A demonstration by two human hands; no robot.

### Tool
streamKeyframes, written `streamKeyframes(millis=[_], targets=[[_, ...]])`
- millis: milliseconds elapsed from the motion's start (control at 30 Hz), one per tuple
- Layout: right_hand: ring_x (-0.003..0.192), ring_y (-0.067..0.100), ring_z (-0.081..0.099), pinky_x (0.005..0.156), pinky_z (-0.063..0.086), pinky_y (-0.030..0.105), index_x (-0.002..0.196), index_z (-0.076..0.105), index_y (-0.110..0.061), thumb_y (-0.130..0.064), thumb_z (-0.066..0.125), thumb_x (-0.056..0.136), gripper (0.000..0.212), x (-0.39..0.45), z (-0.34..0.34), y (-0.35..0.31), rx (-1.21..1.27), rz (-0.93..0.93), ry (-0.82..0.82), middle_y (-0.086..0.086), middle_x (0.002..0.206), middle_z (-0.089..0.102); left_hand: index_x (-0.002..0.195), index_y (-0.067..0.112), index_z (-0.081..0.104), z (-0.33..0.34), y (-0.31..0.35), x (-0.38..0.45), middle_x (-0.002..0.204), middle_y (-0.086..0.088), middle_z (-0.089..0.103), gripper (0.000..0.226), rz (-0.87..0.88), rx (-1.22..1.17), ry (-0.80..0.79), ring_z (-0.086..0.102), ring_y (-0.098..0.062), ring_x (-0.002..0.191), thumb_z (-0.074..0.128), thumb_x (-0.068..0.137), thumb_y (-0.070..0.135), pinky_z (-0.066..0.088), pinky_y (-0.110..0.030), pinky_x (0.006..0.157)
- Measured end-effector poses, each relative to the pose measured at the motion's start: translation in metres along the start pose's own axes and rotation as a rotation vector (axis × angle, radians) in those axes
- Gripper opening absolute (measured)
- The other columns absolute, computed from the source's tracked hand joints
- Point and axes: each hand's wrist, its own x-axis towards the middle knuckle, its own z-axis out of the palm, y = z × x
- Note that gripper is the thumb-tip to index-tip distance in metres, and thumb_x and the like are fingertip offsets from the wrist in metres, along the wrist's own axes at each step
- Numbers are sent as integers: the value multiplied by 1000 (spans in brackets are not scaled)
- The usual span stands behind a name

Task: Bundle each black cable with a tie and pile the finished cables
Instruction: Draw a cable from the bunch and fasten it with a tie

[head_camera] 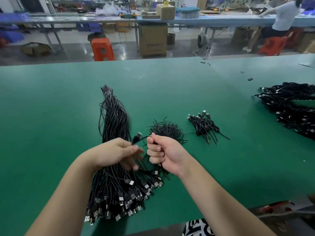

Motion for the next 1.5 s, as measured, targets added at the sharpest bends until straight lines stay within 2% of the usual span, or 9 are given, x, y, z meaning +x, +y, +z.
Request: streamKeyframes(millis=[167,267,433,667,833,967,1100,1267,1500], targets=[[53,10,25,47,21,20,84,57,-17,-28,43,107,29,-3,8,18,-283,-71,-31,-6,60,41,116,9,65,23,5,21,121,-9,71,28,188,-414,529,74,-17,98,43,106,23,59,-24,81],[53,10,38,49,31,20,83,61,-18,-24,45,107,29,-3,16,27,-369,-124,10,-4,61,50,114,-1,61,39,14,28,113,-17,73,34,245,-761,535,73,-27,103,39,108,25,60,-30,82],[66,21,62,68,54,35,80,64,-27,-22,48,104,30,-11,6,26,-1126,-292,316,-11,71,69,91,3,58,31,30,23,90,-18,75,31,302,-1207,490,74,-19,73,40,107,21,59,-28,60],[58,-5,53,60,39,17,105,72,-28,-43,61,95,20,-14,6,15,-1321,-266,236,-13,76,65,84,7,61,37,34,17,73,-5,62,28,383,-1044,385,28,-4,40,45,103,20,31,-16,39],[89,23,73,90,57,47,90,68,-35,-37,81,76,19,-9,11,6,-856,-298,172,-1,91,74,75,16,75,44,31,14,58,-8,54,33,377,-817,259,54,-19,58,52,94,30,51,-28,61],[56,-3,48,71,44,9,73,60,-38,-6,80,82,39,-6,7,15,-710,-337,204,-20,55,46,80,9,76,45,31,11,75,-21,70,30,323,-746,174,68,-29,74,58,90,31,59,-38,77],[48,-1,30,56,35,10,87,51,-8,13,71,84,28,-6,8,22,-594,-295,190,-15,50,29,85,3,77,42,38,3,99,-32,71,33,228,-623,59,74,-30,82,57,93,27,60,-32,72],[70,20,49,68,48,23,92,56,14,0,81,80,31,-8,7,29,-542,-316,215,13,71,52,85,1,78,39,52,-2,99,-32,71,36,151,-488,-7,73,-29,86,58,90,30,59,-28,75],[69,2,60,68,50,18,89,66,-25,-38,85,69,30,-6,1,44,-715,-357,355,-13,74,67,83,5,78,34,40,-2,93,-23,75,36,82,-285,64,72,-35,98,55,99,27,55,-39,92]])
